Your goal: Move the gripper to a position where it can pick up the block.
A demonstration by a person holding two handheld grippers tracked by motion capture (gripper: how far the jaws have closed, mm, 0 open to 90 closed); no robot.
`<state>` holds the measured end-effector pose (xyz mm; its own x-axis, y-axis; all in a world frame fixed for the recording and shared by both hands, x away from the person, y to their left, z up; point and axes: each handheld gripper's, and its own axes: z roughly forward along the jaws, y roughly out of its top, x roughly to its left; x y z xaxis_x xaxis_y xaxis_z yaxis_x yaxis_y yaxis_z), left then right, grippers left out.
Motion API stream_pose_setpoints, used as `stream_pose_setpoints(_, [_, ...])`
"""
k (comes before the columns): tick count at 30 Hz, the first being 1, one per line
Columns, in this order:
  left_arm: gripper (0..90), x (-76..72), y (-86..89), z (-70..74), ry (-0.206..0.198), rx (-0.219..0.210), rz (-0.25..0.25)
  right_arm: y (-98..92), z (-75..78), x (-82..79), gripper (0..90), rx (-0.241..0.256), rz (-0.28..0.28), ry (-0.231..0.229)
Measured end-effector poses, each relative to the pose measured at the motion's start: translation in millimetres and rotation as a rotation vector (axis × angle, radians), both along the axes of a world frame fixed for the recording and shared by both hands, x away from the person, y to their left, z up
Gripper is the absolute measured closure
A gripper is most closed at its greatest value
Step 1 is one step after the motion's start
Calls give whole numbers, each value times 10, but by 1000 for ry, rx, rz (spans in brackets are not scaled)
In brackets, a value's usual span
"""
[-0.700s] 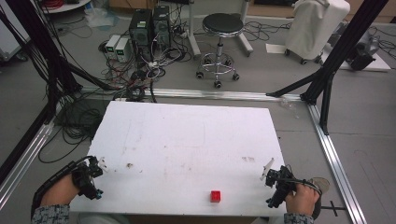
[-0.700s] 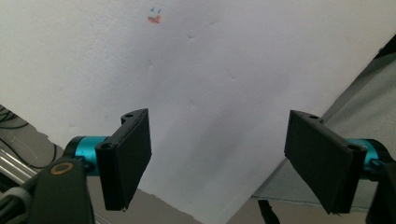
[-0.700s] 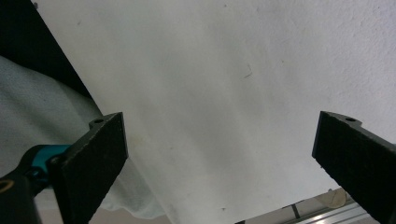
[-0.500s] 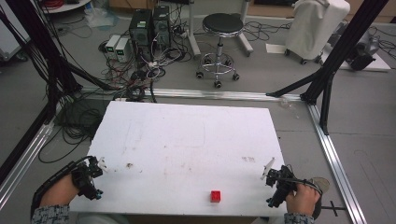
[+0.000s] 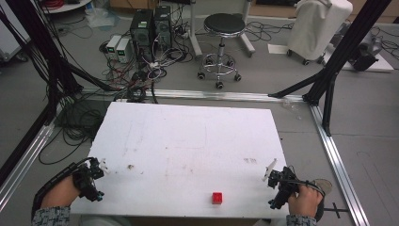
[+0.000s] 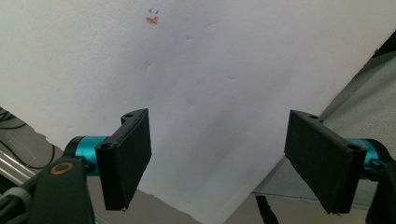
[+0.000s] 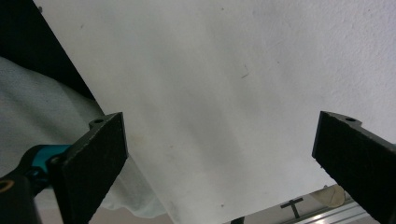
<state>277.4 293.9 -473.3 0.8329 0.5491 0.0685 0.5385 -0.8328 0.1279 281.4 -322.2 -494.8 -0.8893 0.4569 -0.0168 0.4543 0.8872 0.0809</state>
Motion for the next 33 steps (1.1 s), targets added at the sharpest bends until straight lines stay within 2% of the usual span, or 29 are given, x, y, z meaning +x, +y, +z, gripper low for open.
stream_pose_setpoints(14, [233, -2, 16, 24, -5, -6, 2, 35, 13, 9, 26, 3, 4, -4])
stream_pose_setpoints(17, [233, -3, 11, 20, -4, -9, 2, 51, 28, 12, 26, -9, 12, -10])
stream_pose_setpoints(23, [233, 1, 4, 21, -2, -7, -2, 116, 68, 16, 26, -20, 48, -17])
stream_pose_setpoints(29, [232, -1, 4, 25, -14, -14, 0, 226, 141, 27, 26, 7, 87, -35])
stream_pose_setpoints(33, [233, -5, 13, 32, -13, -17, 6, 326, 157, 37, 26, 2, 125, -31])
